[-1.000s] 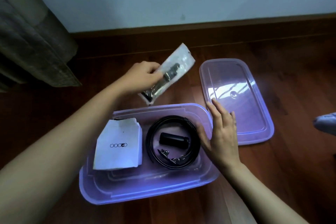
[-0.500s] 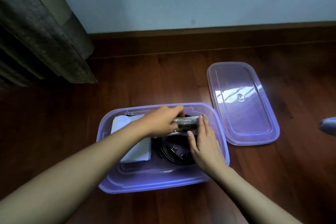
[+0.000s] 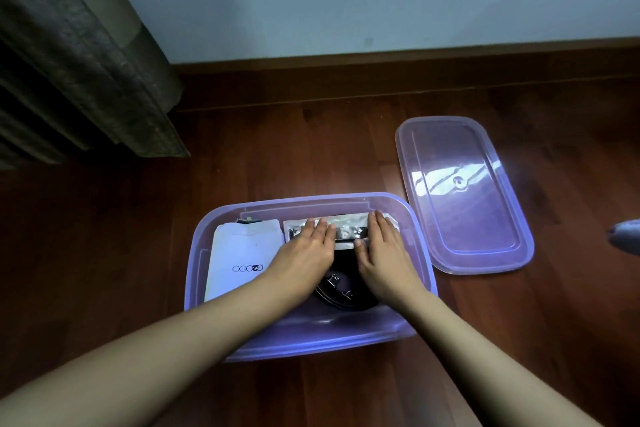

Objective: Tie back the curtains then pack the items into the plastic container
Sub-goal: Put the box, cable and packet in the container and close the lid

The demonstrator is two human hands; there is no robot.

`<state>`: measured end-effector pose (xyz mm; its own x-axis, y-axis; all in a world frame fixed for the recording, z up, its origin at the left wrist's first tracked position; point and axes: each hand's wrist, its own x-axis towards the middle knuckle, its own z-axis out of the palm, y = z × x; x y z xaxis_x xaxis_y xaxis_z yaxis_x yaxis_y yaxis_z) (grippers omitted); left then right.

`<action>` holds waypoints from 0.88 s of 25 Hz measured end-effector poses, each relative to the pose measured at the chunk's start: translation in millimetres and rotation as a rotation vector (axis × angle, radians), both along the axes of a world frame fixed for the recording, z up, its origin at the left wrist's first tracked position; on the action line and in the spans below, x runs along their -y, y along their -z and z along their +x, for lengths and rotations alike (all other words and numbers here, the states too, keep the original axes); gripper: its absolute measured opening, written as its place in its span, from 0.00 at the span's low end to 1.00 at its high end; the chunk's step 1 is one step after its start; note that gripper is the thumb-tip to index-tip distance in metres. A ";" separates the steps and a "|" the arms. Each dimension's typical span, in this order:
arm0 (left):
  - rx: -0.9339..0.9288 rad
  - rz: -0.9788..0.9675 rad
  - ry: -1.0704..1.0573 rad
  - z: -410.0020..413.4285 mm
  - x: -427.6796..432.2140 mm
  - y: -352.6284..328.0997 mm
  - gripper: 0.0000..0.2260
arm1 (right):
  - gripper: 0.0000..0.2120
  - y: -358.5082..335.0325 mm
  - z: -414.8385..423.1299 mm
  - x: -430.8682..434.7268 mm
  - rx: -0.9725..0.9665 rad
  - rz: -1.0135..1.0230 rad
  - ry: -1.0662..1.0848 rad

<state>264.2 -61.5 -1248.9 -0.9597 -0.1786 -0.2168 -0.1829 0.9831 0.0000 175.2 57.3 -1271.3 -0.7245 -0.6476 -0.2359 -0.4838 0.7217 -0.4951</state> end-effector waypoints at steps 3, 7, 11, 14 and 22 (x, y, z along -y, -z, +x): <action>-0.118 -0.066 0.098 3.1 7.1 -2.6 0.17 | 0.23 -28.8 -14.7 -7.8 -0.270 -0.282 0.057; -0.154 0.015 0.037 28.0 5.5 -11.4 0.24 | 0.15 -43.7 -68.2 -36.5 -0.376 -0.432 0.598; 0.008 0.019 -0.200 69.9 9.6 -1.7 0.30 | 0.30 -14.8 -84.1 -77.8 0.053 -0.316 1.362; 0.038 0.028 -0.230 82.9 16.4 10.7 0.33 | 0.43 -0.4 -76.4 -93.2 0.312 -0.185 1.536; 0.050 0.250 -0.315 77.3 16.1 11.9 0.47 | 0.29 0.0 -86.4 -86.4 0.250 -0.274 1.611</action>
<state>341.6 -77.6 -1260.8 -0.8539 -0.3977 -0.3357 -0.4807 0.8500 0.2155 88.8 143.7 -1271.2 -0.6141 0.6446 -0.4555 0.7341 0.2545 -0.6296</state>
